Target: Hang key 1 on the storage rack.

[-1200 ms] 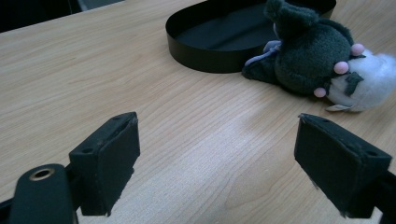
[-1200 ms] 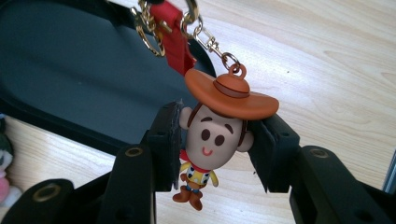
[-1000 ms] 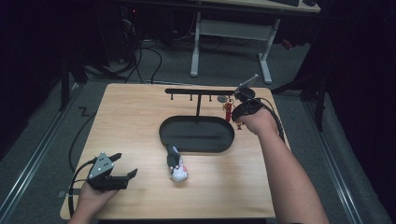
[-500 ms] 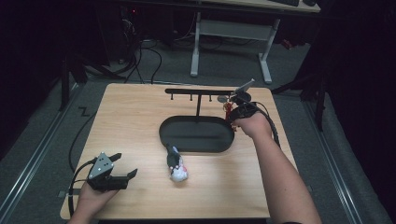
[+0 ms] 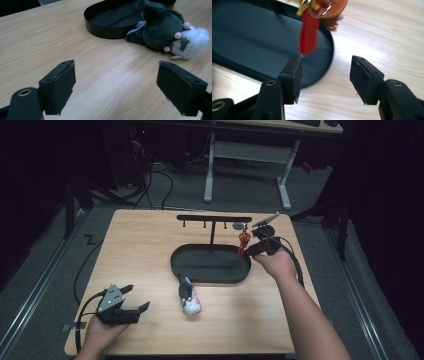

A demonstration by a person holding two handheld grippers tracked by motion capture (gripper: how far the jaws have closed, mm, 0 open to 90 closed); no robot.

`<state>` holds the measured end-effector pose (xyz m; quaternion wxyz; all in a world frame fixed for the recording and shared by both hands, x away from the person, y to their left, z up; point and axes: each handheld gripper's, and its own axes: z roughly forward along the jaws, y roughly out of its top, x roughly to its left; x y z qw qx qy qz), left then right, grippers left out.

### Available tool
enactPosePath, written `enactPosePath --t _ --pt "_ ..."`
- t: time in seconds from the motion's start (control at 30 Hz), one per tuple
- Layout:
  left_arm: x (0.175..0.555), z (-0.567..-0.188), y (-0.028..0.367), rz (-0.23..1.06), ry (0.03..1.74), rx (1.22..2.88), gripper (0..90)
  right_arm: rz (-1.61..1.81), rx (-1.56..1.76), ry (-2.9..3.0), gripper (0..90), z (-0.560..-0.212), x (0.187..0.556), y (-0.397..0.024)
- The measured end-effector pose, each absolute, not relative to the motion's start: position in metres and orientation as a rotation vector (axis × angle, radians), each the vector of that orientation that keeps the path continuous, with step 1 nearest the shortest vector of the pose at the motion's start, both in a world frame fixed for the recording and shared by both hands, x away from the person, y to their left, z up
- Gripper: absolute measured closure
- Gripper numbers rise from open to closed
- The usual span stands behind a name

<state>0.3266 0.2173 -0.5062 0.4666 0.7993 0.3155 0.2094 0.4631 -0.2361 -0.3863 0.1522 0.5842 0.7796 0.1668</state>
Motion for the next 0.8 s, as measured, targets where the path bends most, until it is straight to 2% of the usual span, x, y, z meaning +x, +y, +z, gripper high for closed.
enactPosePath --t 0.1,0.13,0.17,0.23,0.3,0.33,0.37,0.4,0.43,0.47,0.5,0.53,0.63,0.67,0.7,0.73,0.8 --pt "0.325 -0.506 0.214 0.517 0.770 1.964 22.0 0.529 1.645 2.235 44.3 -0.389 0.446 -0.236" --pt "0.323 -0.506 0.211 0.515 0.762 1.968 27.6 0.566 1.617 2.220 45.8 -0.396 0.427 -0.239" --pt "0.323 -0.506 0.211 0.515 0.762 1.968 30.7 0.566 1.617 2.220 45.8 -0.396 0.427 -0.239" --pt "0.322 -0.506 0.206 0.508 0.757 1.959 39.3 0.606 1.565 2.208 47.7 -0.410 0.401 -0.241" --pt "0.322 -0.506 0.198 0.501 0.766 1.965 49.3 0.632 1.535 2.202 48.9 -0.417 0.388 -0.242" --pt "0.323 -0.506 0.187 0.523 0.789 1.980 57.1 0.689 1.520 2.189 51.4 -0.429 0.368 -0.243" --pt "0.323 -0.506 0.187 0.523 0.789 1.980 62.2 0.689 1.520 2.189 51.4 -0.429 0.368 -0.243" --pt "0.326 -0.508 0.174 0.557 0.829 2.009 69.9 0.721 1.492 2.173 53.4 -0.441 0.348 -0.243" --pt "0.326 -0.508 0.174 0.557 0.829 2.009 75.5 0.721 1.492 2.173 53.4 -0.441 0.348 -0.243" --pt "0.332 -0.512 0.162 0.579 0.868 2.052 82.1 0.776 1.484 2.132 57.5 -0.453 0.329 -0.245" --pt "0.332 -0.512 0.162 0.579 0.868 2.052 86.1 0.776 1.484 2.132 57.5 -0.453 0.329 -0.245" --pt "0.338 -0.516 0.154 0.584 0.893 2.073 89.8 0.847 1.510 2.107 61.6 -0.466 0.314 -0.250" --pt "0.349 -0.524 0.137 0.558 0.928 2.096 90.0 0.864 1.514 2.094 66.3 -0.477 0.301 -0.253" --pt "0.353 -0.526 0.129 0.542 0.931 2.091 90.0 0.849 1.508 2.073 71.7 -0.484 0.292 -0.255" --pt "0.353 -0.526 0.129 0.542 0.931 2.091 90.0 0.849 1.508 2.073 71.7 -0.484 0.292 -0.255" --pt "0.354 -0.527 0.124 0.530 0.926 2.097 90.0 0.840 1.498 2.061 77.4 -0.488 0.284 -0.259" --pt "0.355 -0.527 0.115 0.510 0.911 2.101 90.0 0.839 1.502 2.056 79.6 -0.489 0.281 -0.260"
